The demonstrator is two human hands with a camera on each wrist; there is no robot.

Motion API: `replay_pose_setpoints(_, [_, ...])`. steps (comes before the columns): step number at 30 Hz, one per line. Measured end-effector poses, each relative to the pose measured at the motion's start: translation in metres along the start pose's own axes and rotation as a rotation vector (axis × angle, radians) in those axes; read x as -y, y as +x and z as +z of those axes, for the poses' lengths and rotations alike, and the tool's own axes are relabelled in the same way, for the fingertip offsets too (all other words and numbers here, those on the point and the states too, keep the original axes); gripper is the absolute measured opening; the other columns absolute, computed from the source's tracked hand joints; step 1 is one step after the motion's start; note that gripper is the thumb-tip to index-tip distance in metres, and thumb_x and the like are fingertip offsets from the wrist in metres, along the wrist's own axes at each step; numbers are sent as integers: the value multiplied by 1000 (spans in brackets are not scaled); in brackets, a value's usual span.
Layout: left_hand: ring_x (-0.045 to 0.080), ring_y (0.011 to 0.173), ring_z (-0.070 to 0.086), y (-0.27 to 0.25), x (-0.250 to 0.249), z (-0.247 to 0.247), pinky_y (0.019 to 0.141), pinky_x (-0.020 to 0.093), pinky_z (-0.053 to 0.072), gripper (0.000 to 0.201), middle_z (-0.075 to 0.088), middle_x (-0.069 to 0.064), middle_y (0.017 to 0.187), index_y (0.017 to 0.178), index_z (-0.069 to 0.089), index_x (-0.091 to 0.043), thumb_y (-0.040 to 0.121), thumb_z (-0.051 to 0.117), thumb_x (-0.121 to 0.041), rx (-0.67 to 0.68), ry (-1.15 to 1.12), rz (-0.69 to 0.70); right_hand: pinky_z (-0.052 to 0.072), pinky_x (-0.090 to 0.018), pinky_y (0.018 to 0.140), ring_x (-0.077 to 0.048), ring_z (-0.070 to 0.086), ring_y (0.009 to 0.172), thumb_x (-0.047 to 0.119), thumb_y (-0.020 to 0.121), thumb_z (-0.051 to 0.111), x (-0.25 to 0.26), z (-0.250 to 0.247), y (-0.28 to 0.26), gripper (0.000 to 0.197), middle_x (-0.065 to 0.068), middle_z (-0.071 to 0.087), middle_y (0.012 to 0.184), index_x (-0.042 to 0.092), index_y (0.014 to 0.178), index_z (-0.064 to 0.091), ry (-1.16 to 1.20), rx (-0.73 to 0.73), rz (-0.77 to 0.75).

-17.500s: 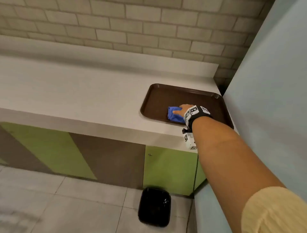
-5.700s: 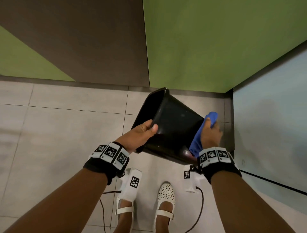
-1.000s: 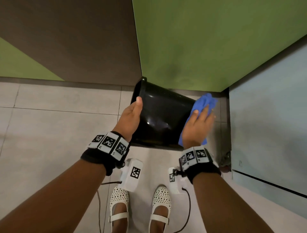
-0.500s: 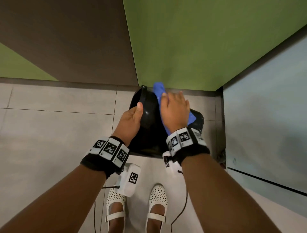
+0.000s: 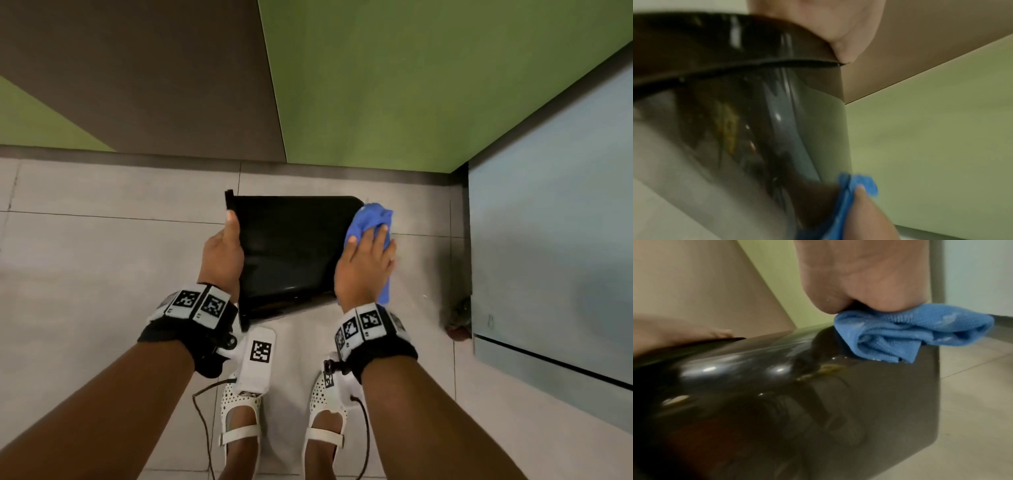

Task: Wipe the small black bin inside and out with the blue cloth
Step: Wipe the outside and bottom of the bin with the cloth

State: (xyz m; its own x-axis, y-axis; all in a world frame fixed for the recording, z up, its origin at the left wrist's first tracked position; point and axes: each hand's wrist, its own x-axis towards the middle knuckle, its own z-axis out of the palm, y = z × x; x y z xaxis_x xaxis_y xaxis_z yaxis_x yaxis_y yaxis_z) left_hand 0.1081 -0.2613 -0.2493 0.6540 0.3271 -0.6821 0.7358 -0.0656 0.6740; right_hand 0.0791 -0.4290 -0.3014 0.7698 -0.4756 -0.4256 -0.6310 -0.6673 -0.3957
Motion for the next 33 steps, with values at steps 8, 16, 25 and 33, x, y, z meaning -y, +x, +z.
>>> replay_pose_setpoints(8, [23, 82, 54, 2, 9, 26, 86, 43, 49, 54, 59, 15, 88, 90, 61, -4, 98, 28, -47, -39, 68, 115, -10, -39, 115, -24, -8, 147, 44, 92, 5, 36, 25, -50, 61, 3, -1, 160, 27, 149, 14, -38, 87, -310])
replay_pose_setpoints(16, [24, 69, 48, -5, 13, 24, 68, 37, 44, 58, 46, 15, 71, 75, 52, -3, 94, 32, -53, 163, 97, 195, 13, -46, 116, -33, 10, 146, 37, 101, 24, -15, -10, 25, 54, -12, 9, 159, 19, 151, 10, 83, 62, 29])
replay_pose_setpoints(25, [-4, 102, 62, -7, 1, 4, 98, 22, 48, 43, 66, -10, 112, 123, 55, -25, 96, 31, -48, 741, 344, 114, 35, -44, 108, -30, 46, 125, 43, 99, 27, -59, -27, 36, 49, -14, 48, 136, 12, 135, 37, 740, -38, 409])
replay_pose_setpoints(33, [14, 110, 61, -15, -29, 27, 88, 24, 48, 29, 65, -4, 111, 117, 53, -26, 94, 43, -41, 631, 25, 24, 34, -37, 109, -28, 43, 129, 33, 102, 27, -57, -19, 17, 44, -14, 45, 140, 9, 138, 36, 823, -140, 344])
